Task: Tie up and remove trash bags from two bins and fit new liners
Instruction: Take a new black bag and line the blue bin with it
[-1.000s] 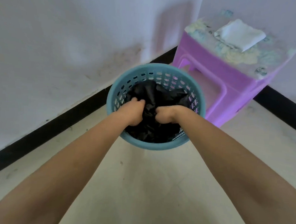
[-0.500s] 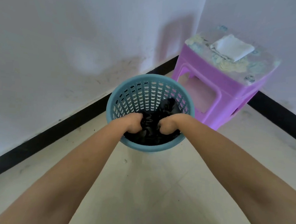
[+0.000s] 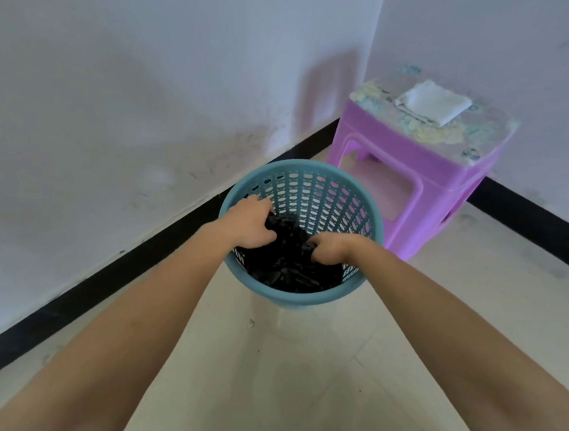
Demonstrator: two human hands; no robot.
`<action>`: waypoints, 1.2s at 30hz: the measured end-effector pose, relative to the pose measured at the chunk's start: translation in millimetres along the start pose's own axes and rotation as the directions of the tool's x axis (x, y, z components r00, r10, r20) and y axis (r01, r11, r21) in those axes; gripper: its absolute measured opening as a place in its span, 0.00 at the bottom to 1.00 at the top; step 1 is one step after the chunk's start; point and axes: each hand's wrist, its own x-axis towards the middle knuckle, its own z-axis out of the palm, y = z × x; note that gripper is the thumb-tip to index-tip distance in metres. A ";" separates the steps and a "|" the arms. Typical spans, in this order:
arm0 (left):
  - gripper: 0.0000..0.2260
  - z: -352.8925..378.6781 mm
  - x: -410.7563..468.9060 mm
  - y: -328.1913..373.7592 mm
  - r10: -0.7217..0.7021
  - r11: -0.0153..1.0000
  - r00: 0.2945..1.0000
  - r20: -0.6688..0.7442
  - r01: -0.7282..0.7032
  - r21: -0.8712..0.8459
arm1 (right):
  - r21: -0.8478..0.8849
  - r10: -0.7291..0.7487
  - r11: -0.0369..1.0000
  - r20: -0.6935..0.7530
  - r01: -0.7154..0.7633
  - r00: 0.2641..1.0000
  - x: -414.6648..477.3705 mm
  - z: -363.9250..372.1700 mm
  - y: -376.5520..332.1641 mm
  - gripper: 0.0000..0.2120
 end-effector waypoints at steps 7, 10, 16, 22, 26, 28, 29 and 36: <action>0.19 -36.5 -4.6 -28.0 0.023 0.979 0.973 -0.230 -0.069 -0.193 | -0.201 -0.246 0.967 -0.599 0.154 0.762 -18.2 -62.1 28.9 0.23; 0.23 -36.7 -3.5 -39.2 -0.111 0.978 0.941 -0.320 0.047 -0.202 | -0.200 -0.213 0.973 -0.571 0.117 0.793 -28.4 -90.6 45.2 0.09; 0.08 -26.4 5.9 -52.1 -0.277 0.782 0.872 -0.404 -0.039 -0.622 | 0.294 -0.192 0.909 -0.332 0.295 0.923 -35.7 -110.2 64.9 0.28; 0.08 -35.7 20.4 -63.3 -0.254 0.636 0.961 -0.113 0.079 -0.767 | 0.030 -0.086 0.987 -0.739 0.160 0.668 3.7 -111.7 64.3 0.25; 0.05 -40.9 47.2 -59.1 -0.363 0.569 0.920 -0.149 0.093 -0.817 | 0.016 0.014 1.000 -0.786 -0.003 0.619 25.9 -117.9 47.0 0.23; 0.04 -39.9 61.7 -56.3 -0.421 0.573 0.892 -0.163 0.123 -0.810 | 0.068 0.097 0.995 -0.774 -0.070 0.625 35.5 -121.7 38.6 0.22; 0.05 -38.6 67.1 -55.8 -0.427 0.579 0.896 -0.119 0.170 -0.797 | 0.103 0.140 0.990 -0.747 -0.095 0.649 39.5 -123.2 35.7 0.21; 0.03 -23.8 69.3 -73.3 -0.444 0.452 0.859 0.256 0.461 -0.764 | 0.516 0.230 0.841 -0.072 -0.161 0.971 42.8 -120.5 46.8 0.15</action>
